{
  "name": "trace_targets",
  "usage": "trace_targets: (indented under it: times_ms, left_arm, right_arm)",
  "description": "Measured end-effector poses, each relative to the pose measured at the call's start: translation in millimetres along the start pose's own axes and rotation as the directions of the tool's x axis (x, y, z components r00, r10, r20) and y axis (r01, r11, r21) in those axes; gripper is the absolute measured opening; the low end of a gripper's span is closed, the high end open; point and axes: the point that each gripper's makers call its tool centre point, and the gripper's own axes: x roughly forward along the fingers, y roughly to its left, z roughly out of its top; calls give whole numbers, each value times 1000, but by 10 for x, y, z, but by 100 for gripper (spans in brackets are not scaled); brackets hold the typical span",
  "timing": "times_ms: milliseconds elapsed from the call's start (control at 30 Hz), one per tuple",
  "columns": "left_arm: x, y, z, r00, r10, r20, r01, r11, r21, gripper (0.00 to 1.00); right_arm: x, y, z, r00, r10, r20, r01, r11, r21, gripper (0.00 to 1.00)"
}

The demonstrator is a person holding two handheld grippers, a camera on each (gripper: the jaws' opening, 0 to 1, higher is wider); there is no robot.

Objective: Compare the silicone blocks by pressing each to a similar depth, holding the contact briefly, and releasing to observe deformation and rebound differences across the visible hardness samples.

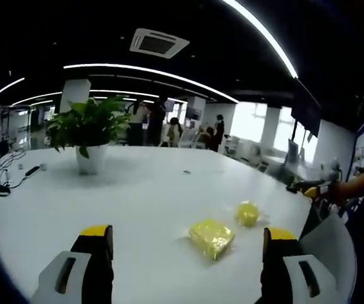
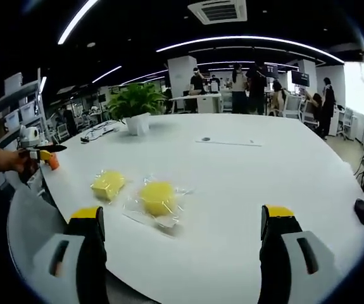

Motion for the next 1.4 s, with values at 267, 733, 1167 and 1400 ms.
trace_targets:
  times_ms: [267,733,1167,1400]
  left_arm:
    - [65,-66,39,1000,6,-11,-6,1000,-11,100]
    - [281,-265,156,999,-37,-6,36,992,-119,100]
    - [622,-434,347,997,-77,-1,76,984,-164,100]
    - [898,-586,483,993,-119,-2,117,980,-162,100]
  right_arm:
    - [-1,-5,16,1000,22,3,-22,1000,22,96]
    - [-19,-30,-85,1000,25,10,-26,998,65,96]
    - [-12,31,-124,999,29,18,-30,997,74,96]
    - [-19,25,-107,999,14,31,-16,996,84,96]
